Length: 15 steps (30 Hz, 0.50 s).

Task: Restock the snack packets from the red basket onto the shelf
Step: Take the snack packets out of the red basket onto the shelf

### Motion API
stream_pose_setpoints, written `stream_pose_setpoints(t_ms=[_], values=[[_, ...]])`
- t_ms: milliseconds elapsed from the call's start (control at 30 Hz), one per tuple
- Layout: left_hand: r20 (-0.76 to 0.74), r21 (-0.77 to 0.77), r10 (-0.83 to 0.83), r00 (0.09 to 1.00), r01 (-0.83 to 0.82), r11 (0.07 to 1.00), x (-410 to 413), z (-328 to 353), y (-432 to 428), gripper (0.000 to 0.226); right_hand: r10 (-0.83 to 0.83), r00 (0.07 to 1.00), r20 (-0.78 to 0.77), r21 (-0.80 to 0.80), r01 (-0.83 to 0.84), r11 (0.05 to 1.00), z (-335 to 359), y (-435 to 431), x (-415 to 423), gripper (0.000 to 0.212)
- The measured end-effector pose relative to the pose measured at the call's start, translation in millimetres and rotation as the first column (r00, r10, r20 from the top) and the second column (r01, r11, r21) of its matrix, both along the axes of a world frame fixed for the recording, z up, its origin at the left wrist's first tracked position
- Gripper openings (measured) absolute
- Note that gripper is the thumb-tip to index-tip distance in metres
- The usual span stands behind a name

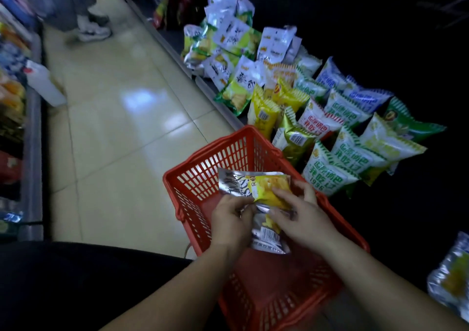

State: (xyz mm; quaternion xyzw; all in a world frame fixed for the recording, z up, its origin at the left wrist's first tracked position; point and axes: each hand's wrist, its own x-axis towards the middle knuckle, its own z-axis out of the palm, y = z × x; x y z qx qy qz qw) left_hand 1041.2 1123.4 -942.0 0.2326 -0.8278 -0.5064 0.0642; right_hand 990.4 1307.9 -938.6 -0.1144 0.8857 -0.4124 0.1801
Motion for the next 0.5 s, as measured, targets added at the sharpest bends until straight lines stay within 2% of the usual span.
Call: stream_pose_setpoints(t_ms=[100,200,300,400,500], values=[[-0.047,0.024,-0.048,0.998,0.050,0.998,10.2,30.9,5.5,0.017,-0.026,0.997,-0.075,-0.083,0.019,0.996,31.1,16.0,15.7,0.057],[-0.038,0.139,-0.069,0.997,0.074,0.987,21.6,49.8,28.8,0.016,-0.106,0.987,-0.118,-0.027,0.104,0.994,55.1,42.7,34.0,0.060],[-0.045,0.166,-0.095,0.994,0.101,0.981,26.0,63.5,68.3,0.014,-0.241,0.949,-0.203,0.031,0.253,0.967,72.8,73.7,52.8,0.068],[-0.061,0.149,-0.223,0.973,0.230,0.962,26.4,68.0,129.3,0.010,-0.448,0.867,-0.218,0.008,0.461,0.887,77.5,137.1,76.6,0.050],[-0.035,0.133,-0.412,0.911,0.412,0.901,24.9,66.8,204.7,0.008,-0.667,0.729,-0.152,-0.047,0.669,0.742,74.3,213.1,108.2,0.051]])
